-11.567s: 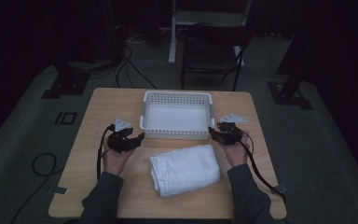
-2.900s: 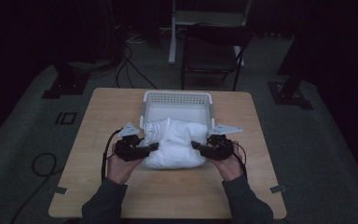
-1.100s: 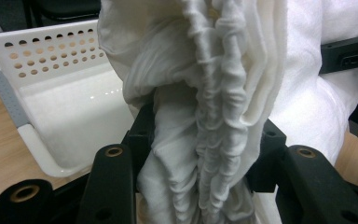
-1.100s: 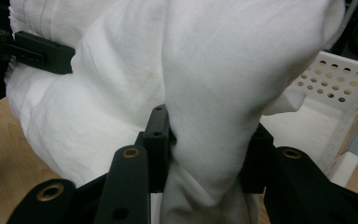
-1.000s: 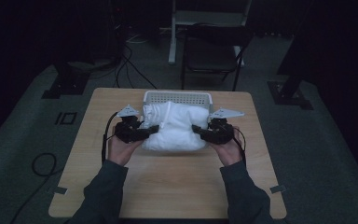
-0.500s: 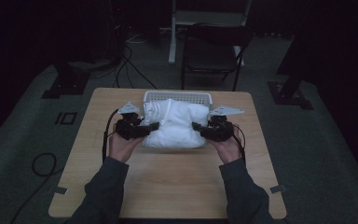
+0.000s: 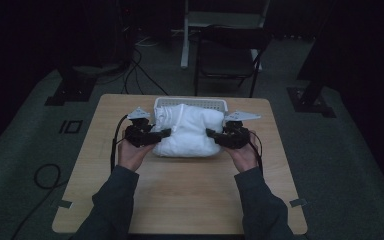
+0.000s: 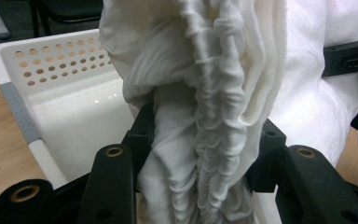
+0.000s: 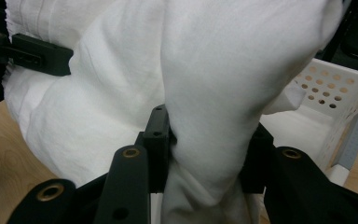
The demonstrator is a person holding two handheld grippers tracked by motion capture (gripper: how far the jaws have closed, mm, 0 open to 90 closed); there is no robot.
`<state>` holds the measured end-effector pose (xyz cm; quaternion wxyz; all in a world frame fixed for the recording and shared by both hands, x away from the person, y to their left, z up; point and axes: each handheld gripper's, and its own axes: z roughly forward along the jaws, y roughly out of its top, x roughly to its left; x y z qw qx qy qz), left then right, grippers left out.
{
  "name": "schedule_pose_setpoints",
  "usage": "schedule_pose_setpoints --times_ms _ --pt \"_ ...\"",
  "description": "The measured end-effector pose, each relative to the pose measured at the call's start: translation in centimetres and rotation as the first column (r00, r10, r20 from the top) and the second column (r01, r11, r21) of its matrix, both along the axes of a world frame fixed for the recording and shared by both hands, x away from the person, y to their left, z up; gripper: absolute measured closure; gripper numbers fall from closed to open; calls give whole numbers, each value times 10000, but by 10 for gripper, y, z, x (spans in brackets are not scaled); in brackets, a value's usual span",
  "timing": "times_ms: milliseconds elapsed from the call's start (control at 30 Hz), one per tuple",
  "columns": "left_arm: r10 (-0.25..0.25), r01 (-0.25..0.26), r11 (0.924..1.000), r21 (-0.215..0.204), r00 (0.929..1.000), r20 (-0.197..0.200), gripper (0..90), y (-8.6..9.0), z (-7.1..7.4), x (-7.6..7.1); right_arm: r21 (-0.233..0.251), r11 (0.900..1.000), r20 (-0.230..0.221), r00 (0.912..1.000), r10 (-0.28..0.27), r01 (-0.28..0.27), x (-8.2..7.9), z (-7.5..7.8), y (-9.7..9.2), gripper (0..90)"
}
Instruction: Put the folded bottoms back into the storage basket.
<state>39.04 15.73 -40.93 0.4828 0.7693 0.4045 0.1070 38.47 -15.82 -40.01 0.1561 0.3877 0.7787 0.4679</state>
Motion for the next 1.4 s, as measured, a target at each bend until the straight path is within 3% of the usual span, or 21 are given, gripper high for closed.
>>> schedule_pose_setpoints --times_ms 933,1400 --pt "148 -152 9997 200 9997 188 546 -5 6 15 139 9997 46 9997 -226 225 17 1 -2 633" --pt "307 -311 9993 191 9993 217 547 -6 8 24 -51 9994 173 9993 -339 340 27 4 1 633"
